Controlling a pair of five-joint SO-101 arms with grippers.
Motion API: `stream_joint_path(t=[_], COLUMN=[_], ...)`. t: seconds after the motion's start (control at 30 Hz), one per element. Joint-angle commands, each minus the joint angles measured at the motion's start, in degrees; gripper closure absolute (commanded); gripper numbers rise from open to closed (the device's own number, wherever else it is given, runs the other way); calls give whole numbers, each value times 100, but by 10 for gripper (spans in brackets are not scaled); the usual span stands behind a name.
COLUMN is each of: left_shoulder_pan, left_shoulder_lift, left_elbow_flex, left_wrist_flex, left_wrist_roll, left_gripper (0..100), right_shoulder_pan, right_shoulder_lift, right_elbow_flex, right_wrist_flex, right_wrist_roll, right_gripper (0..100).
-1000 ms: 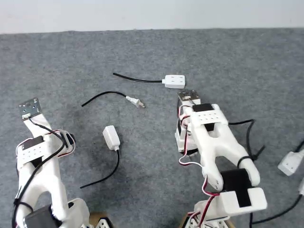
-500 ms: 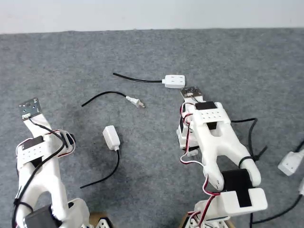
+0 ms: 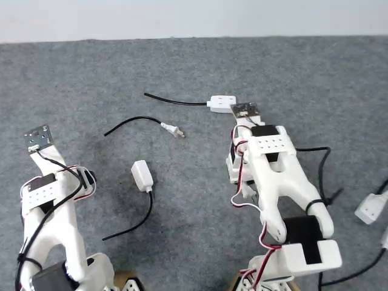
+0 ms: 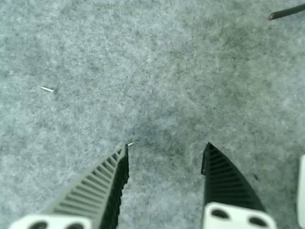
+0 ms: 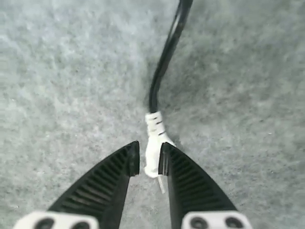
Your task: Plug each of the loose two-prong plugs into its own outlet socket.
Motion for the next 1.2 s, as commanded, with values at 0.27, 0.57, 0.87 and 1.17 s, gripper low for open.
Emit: stream_joint_path(t=[0.27, 0.57, 0.87, 1.17], left_shoulder_pan=[44, 44, 44, 44], left_shoulder_lift=[-88, -88, -88, -88], left_elbow_flex=[-259, -259, -259, -259], left_wrist_flex=[26, 26, 26, 26], left_wrist_roll=[-62, -62, -62, -62], left_gripper=[768, 768, 768, 768], right_shoulder_pan=[163, 136, 66, -171], right_shoulder_lift=[-92, 277, 347, 347], right_elbow_flex=[-229, -264, -62, 123], right_wrist_flex=[-286, -382, -435, -435], right_wrist_roll=[53, 62, 62, 202], right_gripper=[959, 973, 969, 955])
